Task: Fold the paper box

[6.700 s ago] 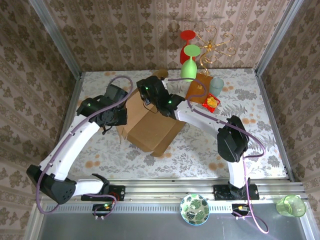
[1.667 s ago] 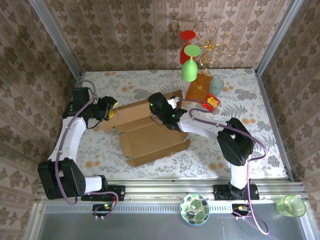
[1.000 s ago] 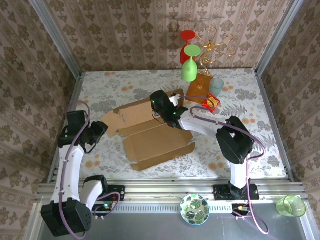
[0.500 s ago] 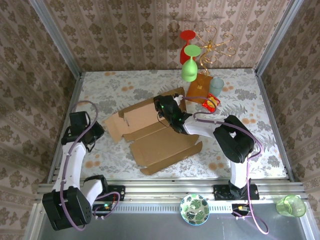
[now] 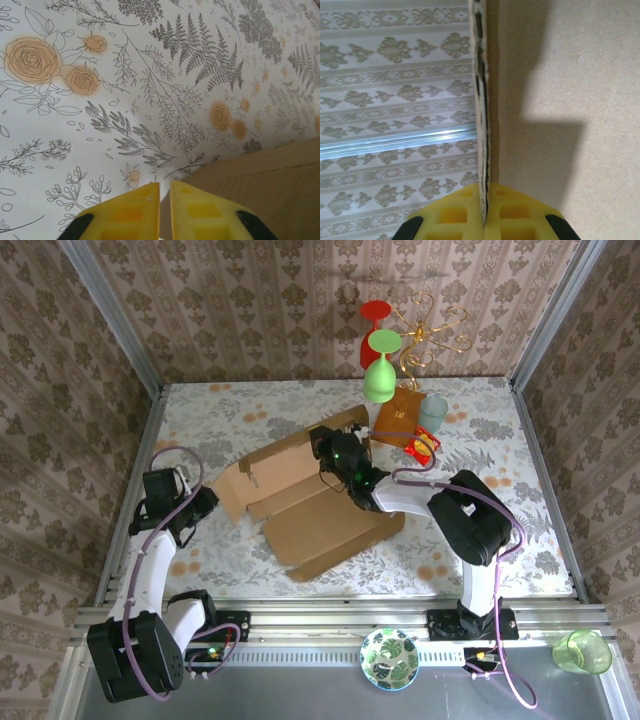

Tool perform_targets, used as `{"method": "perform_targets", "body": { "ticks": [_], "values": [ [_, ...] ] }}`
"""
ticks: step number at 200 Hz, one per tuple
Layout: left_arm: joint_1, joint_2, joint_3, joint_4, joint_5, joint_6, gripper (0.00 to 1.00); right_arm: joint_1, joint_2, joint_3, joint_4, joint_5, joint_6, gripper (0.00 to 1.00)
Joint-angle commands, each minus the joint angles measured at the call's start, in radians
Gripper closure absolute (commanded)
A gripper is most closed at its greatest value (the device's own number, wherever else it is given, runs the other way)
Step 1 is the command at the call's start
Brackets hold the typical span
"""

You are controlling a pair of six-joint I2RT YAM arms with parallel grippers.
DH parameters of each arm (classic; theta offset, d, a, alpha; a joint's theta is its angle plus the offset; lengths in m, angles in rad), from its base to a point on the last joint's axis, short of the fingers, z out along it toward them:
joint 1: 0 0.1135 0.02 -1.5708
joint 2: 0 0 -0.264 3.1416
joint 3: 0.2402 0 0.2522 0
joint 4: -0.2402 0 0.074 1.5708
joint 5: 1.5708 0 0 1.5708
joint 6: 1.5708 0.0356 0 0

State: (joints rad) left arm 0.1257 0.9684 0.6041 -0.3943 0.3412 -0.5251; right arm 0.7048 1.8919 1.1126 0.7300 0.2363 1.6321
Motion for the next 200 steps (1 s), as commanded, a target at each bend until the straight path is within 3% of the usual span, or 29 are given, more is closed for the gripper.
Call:
{"method": "perform_targets", "body": {
  "ticks": [1, 34, 108, 148, 200],
  "values": [
    [0.005, -0.008, 0.005, 0.019, 0.011, 0.025, 0.82, -0.007, 0.001, 0.06, 0.087, -0.005, -0.017, 1.0],
    [0.025, 0.037, 0.035, 0.046, 0.006, 0.075, 0.75, -0.017, 0.02, 0.019, 0.118, -0.039, -0.024, 1.0],
    [0.103, 0.203, 0.064, 0.129, 0.167, 0.201, 0.72, -0.044, 0.075, 0.015, 0.106, -0.074, -0.028, 1.0],
    [0.103, 0.286, 0.083, 0.168, 0.17, 0.189, 0.72, -0.048, 0.111, 0.065, 0.057, -0.085, -0.027, 1.0],
    [0.103, 0.366, 0.135, 0.225, 0.141, 0.222, 0.63, -0.053, 0.135, 0.149, -0.054, -0.103, -0.022, 1.0]
  ]
}}
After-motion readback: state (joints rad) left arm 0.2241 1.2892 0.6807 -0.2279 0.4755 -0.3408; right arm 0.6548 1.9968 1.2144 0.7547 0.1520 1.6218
